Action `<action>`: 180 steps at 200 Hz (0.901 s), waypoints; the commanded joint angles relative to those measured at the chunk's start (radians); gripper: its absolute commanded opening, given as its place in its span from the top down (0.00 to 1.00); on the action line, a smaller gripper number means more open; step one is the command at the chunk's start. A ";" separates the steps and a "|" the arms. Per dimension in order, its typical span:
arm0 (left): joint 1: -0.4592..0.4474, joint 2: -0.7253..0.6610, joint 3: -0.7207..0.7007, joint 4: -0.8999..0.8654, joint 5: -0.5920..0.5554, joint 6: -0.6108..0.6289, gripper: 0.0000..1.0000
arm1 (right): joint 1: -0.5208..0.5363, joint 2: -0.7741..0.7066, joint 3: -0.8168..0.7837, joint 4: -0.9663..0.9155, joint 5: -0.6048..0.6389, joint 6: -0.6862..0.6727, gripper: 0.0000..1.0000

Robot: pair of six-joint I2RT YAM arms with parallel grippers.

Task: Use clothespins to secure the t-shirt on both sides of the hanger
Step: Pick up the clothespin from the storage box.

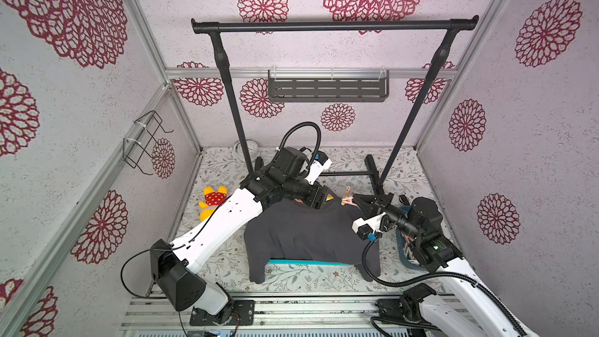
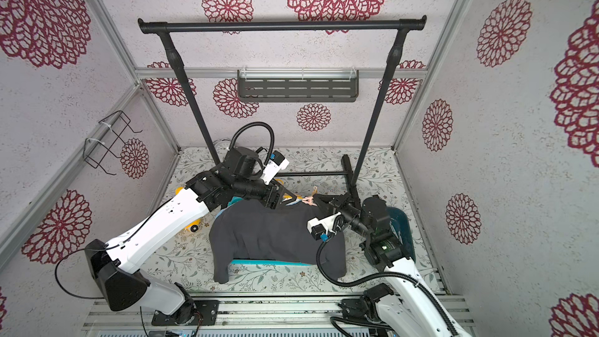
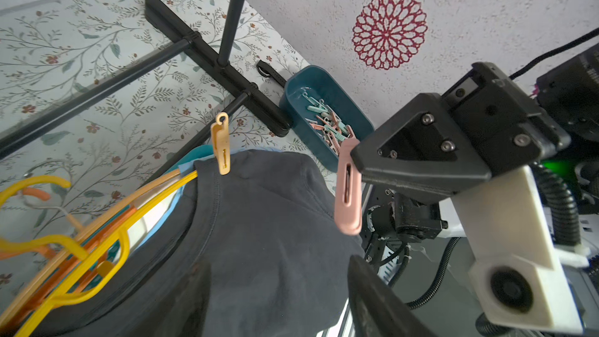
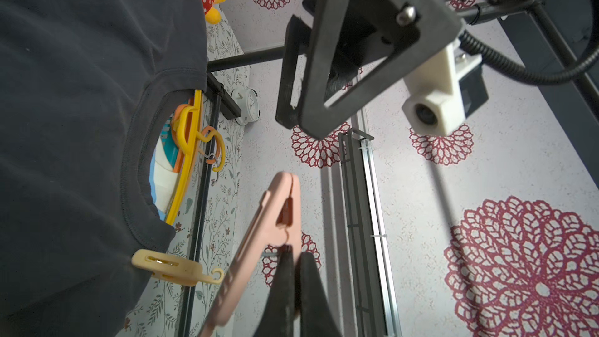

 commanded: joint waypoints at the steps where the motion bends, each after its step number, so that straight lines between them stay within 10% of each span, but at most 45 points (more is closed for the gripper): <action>1: -0.019 0.021 0.037 -0.001 0.059 -0.015 0.32 | 0.020 0.002 0.047 -0.037 0.053 -0.110 1.00; 180: -0.050 0.132 0.057 0.014 0.153 -0.046 0.60 | 0.121 0.058 0.092 -0.050 0.167 -0.233 1.00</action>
